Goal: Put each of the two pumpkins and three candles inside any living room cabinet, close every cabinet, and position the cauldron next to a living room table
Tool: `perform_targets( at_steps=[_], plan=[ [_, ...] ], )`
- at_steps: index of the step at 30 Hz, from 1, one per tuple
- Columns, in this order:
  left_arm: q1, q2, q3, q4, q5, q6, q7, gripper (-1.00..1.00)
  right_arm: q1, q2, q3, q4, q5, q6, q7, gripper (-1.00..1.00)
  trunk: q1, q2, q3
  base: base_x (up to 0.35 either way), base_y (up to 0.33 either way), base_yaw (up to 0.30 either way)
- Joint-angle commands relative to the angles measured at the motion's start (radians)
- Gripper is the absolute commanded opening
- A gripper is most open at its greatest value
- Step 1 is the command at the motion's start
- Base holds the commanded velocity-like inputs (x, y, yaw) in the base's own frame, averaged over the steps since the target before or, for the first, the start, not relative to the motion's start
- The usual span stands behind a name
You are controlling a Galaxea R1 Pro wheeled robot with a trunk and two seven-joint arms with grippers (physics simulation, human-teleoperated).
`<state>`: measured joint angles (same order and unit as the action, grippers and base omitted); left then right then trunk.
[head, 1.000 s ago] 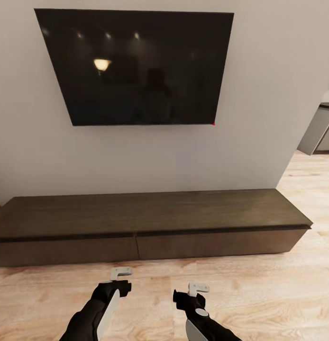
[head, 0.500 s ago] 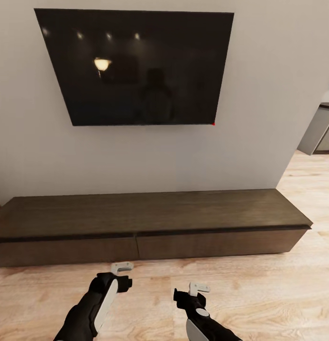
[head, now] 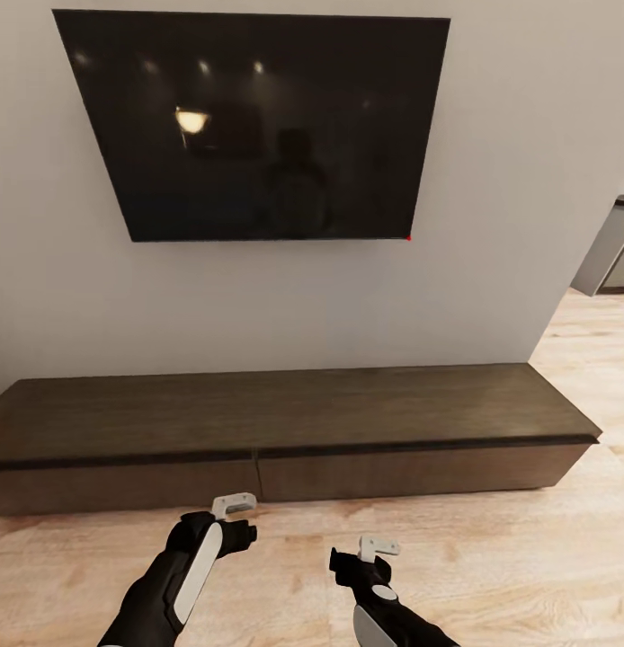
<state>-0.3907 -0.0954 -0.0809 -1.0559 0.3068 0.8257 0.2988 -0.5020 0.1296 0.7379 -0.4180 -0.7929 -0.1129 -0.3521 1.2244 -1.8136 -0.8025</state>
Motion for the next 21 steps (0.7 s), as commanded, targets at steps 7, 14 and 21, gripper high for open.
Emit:
perform_targets(
  at_steps=[7, 14, 21],
  plan=[
    [0.001, 0.0, 0.002, -0.013, 0.013, 0.014, 0.009, 1.0, -0.001, 0.0, 0.008, 0.0, -0.042, -0.01, 0.009, 1.0, 0.0, 0.0, -0.001, 0.003, 0.0, 0.0],
    [0.003, 0.003, 0.01, -0.085, 0.046, 0.112, 0.008, 1.0, -0.001, -0.075, -0.006, 0.01, -0.249, -0.011, 0.242, 1.0, 0.0, 0.0, -0.001, 0.0, 0.0, 0.0],
    [0.004, 0.009, 0.023, -0.117, 0.063, 0.128, 0.008, 1.0, -0.001, -0.186, -0.013, 0.072, -0.517, -0.006, 0.569, 1.0, 0.019, -0.035, -0.017, 0.0, 0.0, 0.0]
  ],
)
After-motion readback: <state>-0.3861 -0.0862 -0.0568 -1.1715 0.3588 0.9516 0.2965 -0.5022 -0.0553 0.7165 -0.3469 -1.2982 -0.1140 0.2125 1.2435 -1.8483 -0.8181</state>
